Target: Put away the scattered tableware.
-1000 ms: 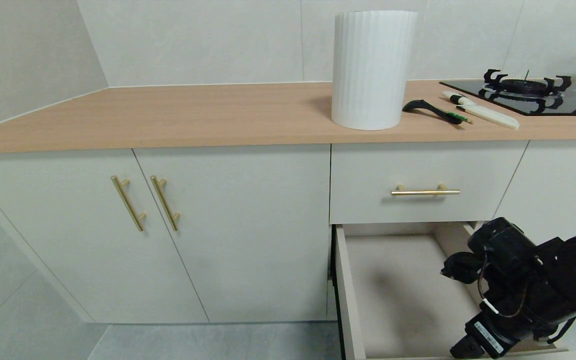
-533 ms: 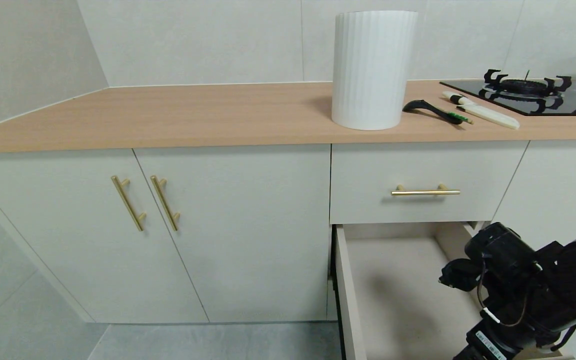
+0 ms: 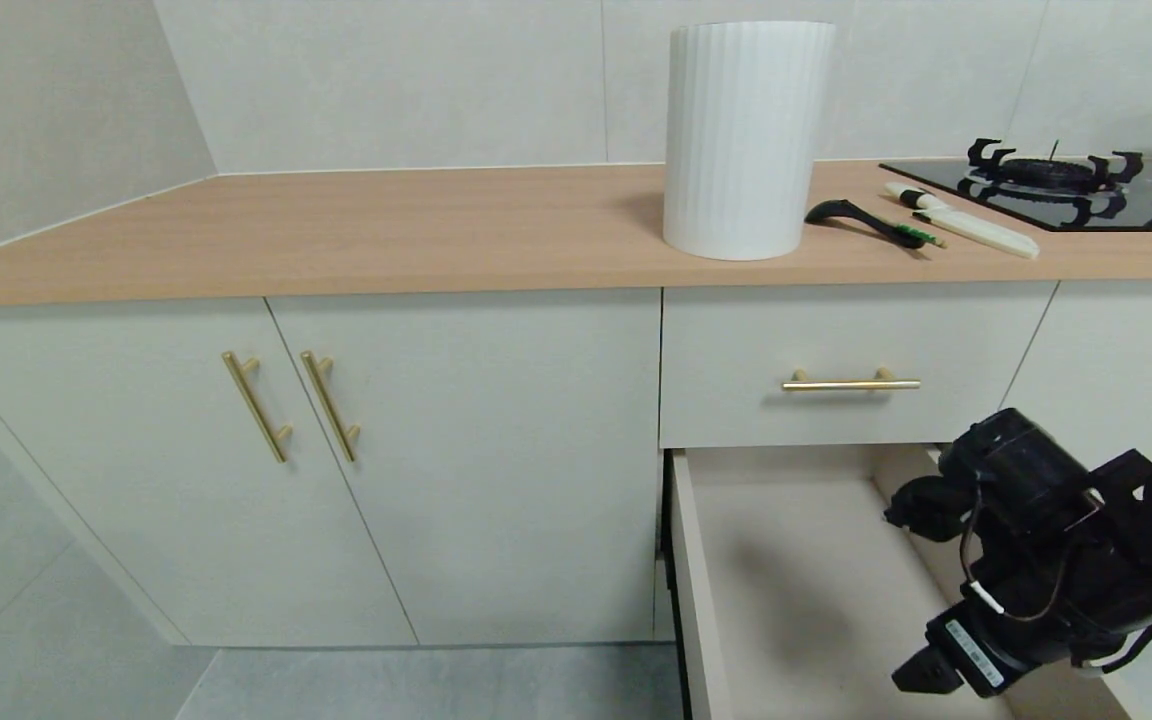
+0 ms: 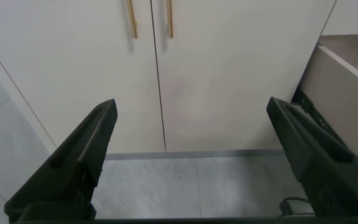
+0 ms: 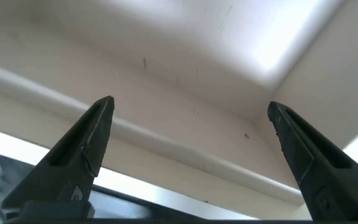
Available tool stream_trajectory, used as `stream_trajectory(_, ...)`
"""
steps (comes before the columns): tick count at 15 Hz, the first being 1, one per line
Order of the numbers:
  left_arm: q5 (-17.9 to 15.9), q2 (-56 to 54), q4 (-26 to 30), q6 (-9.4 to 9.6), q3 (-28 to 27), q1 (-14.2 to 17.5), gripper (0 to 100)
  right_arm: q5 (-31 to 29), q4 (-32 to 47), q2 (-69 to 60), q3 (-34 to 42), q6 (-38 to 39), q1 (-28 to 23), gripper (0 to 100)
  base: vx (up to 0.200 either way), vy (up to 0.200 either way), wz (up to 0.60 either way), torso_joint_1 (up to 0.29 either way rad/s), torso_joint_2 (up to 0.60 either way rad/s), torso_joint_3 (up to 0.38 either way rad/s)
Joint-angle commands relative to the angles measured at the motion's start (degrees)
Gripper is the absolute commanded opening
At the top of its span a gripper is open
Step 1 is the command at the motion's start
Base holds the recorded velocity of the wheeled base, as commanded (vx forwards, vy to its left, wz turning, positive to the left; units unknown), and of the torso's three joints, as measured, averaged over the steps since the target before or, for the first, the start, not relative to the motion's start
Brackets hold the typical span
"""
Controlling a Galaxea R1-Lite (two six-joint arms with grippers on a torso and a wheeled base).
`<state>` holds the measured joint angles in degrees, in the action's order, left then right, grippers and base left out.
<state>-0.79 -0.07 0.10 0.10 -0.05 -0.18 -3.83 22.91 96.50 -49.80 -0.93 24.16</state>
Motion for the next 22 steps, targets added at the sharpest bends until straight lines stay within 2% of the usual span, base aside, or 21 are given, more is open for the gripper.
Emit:
stream_trajectory(1,0.0,0.1,0.0,-0.01,0.0,-0.1,100,0.1,-0.6,-6.1,-3.4,3.5,-0.5,100,0.000,0.000,0.00,0.000,0.00,0.000)
stream_trajectory(5,0.0,0.1,0.0,-0.01,0.0,-0.1,100,0.0,-8.6,-12.8,-2.1,3.9,-1.7,100,0.000,0.000,0.00,0.000,0.00,0.000)
stream_trajectory(12,0.0,0.1,0.0,-0.01,0.0,-0.1,100,-0.7,-24.0,-15.7,2.2,5.0,-2.6,100,0.000,0.000,0.00,0.000,0.00,0.000)
stream_trajectory(17,0.0,0.1,0.0,-0.01,0.0,0.0,100,-0.7,-24.7,-15.6,3.0,4.8,-2.6,100,0.000,0.000,0.00,0.071,-0.21,-0.212)
stream_trajectory(22,0.0,0.1,0.0,-0.01,0.0,0.0,100,-0.7,-24.7,-15.5,3.0,4.8,-2.7,100,0.000,0.000,0.00,0.145,-0.51,-0.301)
